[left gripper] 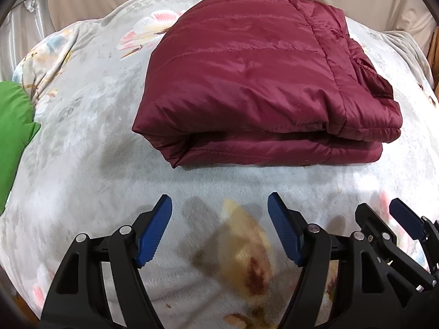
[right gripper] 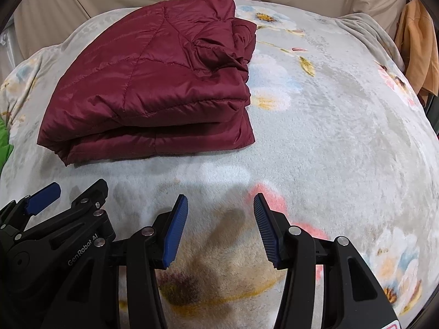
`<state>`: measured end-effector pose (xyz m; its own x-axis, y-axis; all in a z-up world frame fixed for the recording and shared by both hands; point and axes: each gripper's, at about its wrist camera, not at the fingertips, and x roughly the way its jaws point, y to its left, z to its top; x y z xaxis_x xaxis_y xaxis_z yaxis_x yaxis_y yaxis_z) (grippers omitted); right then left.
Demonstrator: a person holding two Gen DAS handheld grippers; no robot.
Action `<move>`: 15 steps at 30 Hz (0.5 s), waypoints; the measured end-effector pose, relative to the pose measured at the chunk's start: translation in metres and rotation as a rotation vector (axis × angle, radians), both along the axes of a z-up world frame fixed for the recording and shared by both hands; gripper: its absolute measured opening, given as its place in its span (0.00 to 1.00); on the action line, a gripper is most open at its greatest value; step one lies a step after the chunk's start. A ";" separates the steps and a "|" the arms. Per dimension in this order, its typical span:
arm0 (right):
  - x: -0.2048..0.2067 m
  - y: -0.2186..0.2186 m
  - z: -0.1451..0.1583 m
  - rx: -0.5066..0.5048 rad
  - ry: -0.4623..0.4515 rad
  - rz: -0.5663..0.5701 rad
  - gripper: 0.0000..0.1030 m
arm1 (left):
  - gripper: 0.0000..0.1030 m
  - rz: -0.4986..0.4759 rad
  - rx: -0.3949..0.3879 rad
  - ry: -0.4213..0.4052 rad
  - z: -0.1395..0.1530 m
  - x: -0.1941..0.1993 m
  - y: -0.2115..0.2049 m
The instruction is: Fold large clothes
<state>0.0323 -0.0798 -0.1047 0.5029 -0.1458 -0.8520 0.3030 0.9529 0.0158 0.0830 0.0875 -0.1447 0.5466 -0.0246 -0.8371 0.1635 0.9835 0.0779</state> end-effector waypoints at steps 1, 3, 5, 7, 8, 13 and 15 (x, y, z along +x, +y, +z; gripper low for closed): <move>0.000 0.000 0.000 0.000 0.001 0.000 0.48 | 0.68 0.000 0.002 -0.002 0.000 0.000 -0.001; 0.002 0.000 -0.001 0.000 0.003 0.003 0.48 | 0.68 -0.001 0.007 -0.006 0.000 0.001 -0.001; 0.002 -0.001 0.000 0.000 0.002 0.002 0.48 | 0.68 -0.001 0.008 -0.002 0.000 0.001 -0.001; 0.003 -0.002 0.000 0.003 0.002 0.003 0.48 | 0.68 -0.001 0.010 -0.003 0.000 0.002 -0.001; 0.003 -0.001 0.000 0.002 0.001 0.004 0.48 | 0.68 -0.001 0.010 -0.003 0.000 0.003 -0.001; 0.005 -0.002 0.000 0.002 0.000 0.005 0.48 | 0.68 -0.001 0.013 -0.005 0.001 0.003 -0.002; 0.006 -0.001 0.000 0.001 0.000 0.005 0.48 | 0.68 0.001 0.012 -0.004 0.001 0.003 -0.002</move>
<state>0.0381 -0.0810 -0.1050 0.5036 -0.1419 -0.8522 0.2979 0.9545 0.0170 0.0857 0.0851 -0.1438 0.5502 -0.0145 -0.8349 0.1626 0.9826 0.0901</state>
